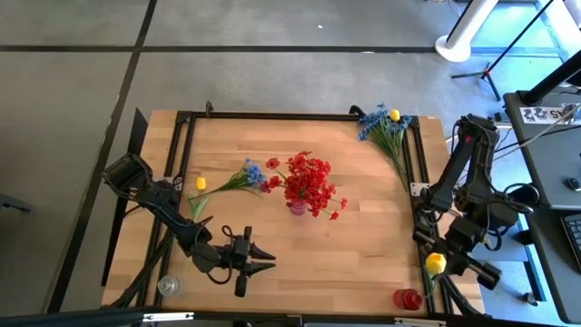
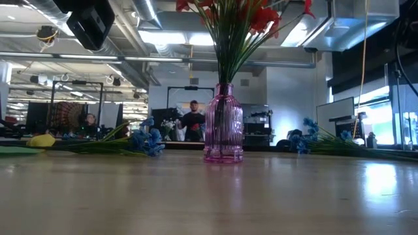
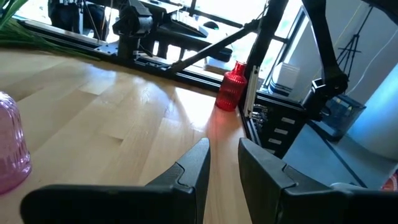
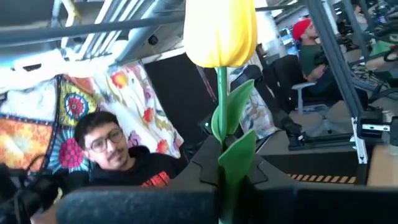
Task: Sort flowers into vase by color
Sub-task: Put the bottom right yellow tulip into the red vase
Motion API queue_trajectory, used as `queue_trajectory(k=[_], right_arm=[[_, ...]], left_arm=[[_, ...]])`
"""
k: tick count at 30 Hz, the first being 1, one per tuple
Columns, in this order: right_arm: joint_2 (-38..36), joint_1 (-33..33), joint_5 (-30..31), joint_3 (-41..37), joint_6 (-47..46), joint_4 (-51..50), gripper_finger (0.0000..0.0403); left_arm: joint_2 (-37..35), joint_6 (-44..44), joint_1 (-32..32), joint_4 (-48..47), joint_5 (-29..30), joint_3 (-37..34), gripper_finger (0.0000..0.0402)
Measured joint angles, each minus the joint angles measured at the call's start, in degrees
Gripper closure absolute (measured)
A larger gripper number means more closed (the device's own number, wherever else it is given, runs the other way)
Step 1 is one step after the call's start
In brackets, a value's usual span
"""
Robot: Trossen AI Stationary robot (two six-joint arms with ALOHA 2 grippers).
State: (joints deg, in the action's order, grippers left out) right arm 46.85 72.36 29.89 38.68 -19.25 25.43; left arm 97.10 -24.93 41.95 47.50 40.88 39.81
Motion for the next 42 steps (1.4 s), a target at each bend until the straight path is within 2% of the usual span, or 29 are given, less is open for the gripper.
queue_trajectory(k=[18,29,33,37,42], right_arm=[[2.91,0.07,-2.73,0.02,-2.59,-10.91,0.0395],[3.95,0.45,-13.12,0.02,0.67,-15.69,0.0395],[4.0,3.79,-13.48,0.04,3.17,-16.85,0.0394],[3.94,6.08,-10.98,0.03,6.83,-18.69,0.0367],[2.17,7.28,-8.2,0.03,6.46,-23.53,0.0303]], left_arm=[[-0.02,-0.46,0.11,0.21,-0.07,0.0,0.0321],[-0.02,-1.97,-0.13,0.18,-2.93,0.0,0.0321],[-0.03,-3.4,-2.35,0.27,-2.41,0.0,0.0321],[-0.04,-4.51,-6.5,0.27,-3.8,0.0,0.0321],[-0.07,-3.0,-12.21,0.29,-10.27,0.01,0.0321]])
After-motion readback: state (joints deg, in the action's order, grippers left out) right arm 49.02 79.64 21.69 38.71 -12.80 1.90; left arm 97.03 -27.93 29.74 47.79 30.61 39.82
